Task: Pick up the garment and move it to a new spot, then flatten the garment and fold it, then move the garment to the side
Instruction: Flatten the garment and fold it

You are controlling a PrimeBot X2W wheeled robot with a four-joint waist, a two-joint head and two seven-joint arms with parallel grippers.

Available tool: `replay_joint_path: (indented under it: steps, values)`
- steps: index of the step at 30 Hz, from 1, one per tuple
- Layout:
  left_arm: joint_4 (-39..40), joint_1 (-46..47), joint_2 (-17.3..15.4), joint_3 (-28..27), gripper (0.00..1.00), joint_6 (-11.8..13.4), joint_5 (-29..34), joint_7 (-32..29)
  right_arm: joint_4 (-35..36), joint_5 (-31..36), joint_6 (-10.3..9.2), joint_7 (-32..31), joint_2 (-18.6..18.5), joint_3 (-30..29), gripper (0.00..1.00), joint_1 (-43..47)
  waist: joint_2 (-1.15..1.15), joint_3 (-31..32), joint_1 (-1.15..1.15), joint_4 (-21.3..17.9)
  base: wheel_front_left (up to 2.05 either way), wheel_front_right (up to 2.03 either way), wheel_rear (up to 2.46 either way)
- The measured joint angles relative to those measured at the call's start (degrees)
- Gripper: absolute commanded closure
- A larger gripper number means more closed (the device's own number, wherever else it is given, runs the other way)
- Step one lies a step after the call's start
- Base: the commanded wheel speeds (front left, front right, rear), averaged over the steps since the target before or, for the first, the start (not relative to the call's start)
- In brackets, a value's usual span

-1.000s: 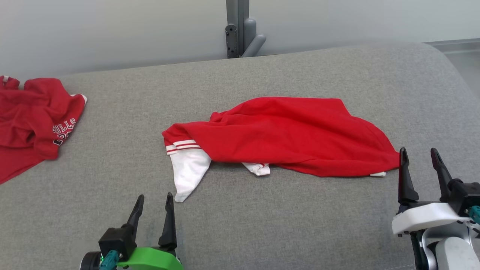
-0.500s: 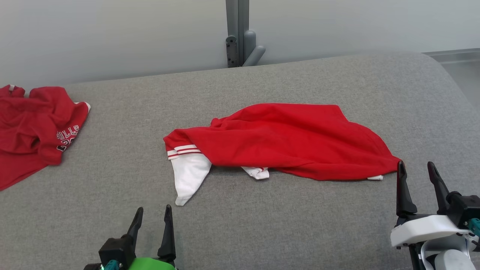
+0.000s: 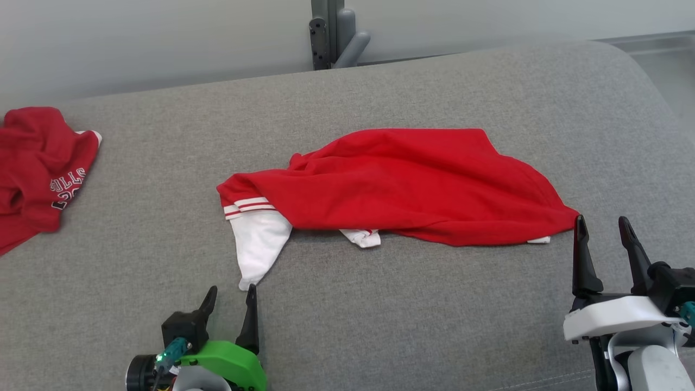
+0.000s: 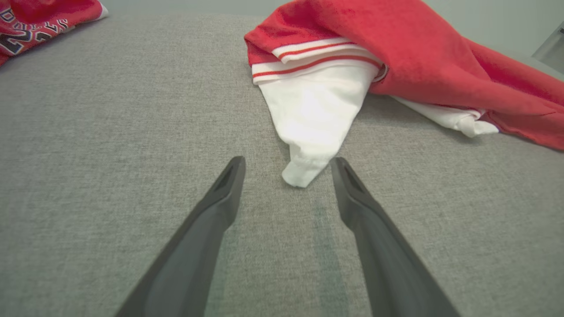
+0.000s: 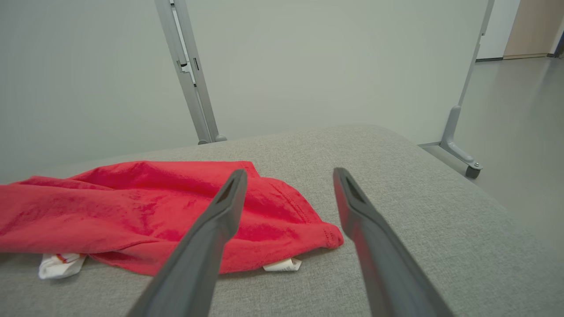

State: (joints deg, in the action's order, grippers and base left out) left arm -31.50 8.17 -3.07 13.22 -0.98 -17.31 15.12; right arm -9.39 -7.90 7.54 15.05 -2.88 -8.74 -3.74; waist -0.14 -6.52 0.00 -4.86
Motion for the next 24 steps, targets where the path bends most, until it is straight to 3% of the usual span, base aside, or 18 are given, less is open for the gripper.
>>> replay_joint_path:
  steps: [10, 11, 13, 17, 24]
  values:
    - [-6.5, 6.1, -0.1, -0.2, 0.02, -1.0, 0.2, 0.0, 0.2, -0.5, 0.00, 0.0, 0.0, 0.0, 0.00, -1.5, 0.00, -3.9, 0.00, -1.6, 0.00, 0.00, 0.00]
    - [-6.8, 6.4, -0.1, 0.0, 0.39, -1.1, 0.3, 0.0, 0.2, -0.6, 0.00, 0.0, 0.0, 0.0, 0.00, -1.6, 0.00, -4.3, 0.00, -1.8, 0.00, 0.00, 0.00]
    - [-7.0, 6.9, 0.0, 0.2, 1.00, -1.6, 0.6, 0.1, 0.1, -0.7, 0.00, 0.0, 0.0, 0.0, 0.00, -1.7, 0.00, -4.8, 0.00, -2.2, 0.00, 0.00, 0.00]
    - [-3.9, 7.0, 0.1, -0.1, 1.00, -2.1, 0.9, 0.0, 0.1, -1.1, 0.00, 0.0, 0.0, -0.4, 0.00, -1.8, 0.00, -5.2, 0.00, -2.5, 0.00, 0.00, 0.00]
    - [10.9, 4.1, 0.1, -2.7, 1.00, -2.7, 1.8, 0.1, -0.4, -1.1, 0.00, 0.0, 0.0, -1.8, 0.00, -1.7, 0.00, -4.4, 0.00, -1.5, 0.00, 0.00, 0.00]
